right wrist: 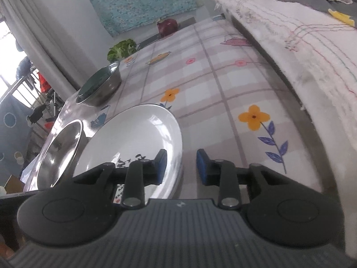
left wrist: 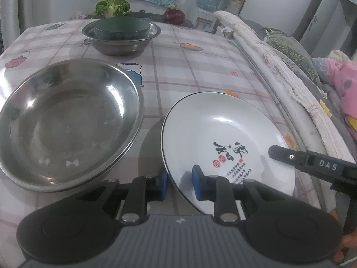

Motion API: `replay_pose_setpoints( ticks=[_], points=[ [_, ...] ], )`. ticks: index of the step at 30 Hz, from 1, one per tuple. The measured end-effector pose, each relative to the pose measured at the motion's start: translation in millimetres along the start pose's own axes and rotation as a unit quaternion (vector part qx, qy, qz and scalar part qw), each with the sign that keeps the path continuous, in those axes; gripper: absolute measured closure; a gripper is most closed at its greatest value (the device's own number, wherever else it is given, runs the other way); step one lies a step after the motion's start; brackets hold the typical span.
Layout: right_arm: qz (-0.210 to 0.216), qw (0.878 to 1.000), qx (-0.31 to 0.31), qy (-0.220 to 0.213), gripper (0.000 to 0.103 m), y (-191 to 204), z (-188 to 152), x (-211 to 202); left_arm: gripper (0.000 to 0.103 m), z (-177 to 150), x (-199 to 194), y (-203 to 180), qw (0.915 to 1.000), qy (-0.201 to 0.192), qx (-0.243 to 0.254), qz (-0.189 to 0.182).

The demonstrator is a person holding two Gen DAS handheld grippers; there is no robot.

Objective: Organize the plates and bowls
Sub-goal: 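Carry the white plate with both grippers toward the large steel bowl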

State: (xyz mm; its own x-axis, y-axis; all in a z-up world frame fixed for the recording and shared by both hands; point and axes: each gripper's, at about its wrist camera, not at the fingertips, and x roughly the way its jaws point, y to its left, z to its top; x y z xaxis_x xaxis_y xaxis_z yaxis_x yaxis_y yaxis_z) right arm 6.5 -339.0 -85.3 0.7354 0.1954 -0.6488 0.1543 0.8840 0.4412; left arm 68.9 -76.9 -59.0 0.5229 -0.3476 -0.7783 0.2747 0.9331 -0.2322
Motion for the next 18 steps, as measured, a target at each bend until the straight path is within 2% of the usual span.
replay_pose_setpoints(
  ticks=[2,5,12,18],
  points=[
    [0.004,1.0,-0.016,0.002,0.082,7.7,-1.3,-0.4,0.082,-1.2,-3.0,1.2,1.0,0.005,-0.003,-0.002],
    [-0.015,0.998,-0.057,0.006,0.081,20.1,-6.7,-3.2,0.082,-3.8,-10.2,2.1,0.9998,0.019,-0.009,-0.008],
    [0.0,0.998,-0.059,0.017,0.082,15.9,-11.6,-11.6,0.081,-10.1,-12.8,11.5,0.9988,0.03,-0.013,-0.035],
    [0.0,0.998,-0.059,0.016,0.082,15.1,-10.7,-6.6,0.08,-2.7,-3.7,9.6,0.9994,0.022,0.006,-0.027]
  ],
)
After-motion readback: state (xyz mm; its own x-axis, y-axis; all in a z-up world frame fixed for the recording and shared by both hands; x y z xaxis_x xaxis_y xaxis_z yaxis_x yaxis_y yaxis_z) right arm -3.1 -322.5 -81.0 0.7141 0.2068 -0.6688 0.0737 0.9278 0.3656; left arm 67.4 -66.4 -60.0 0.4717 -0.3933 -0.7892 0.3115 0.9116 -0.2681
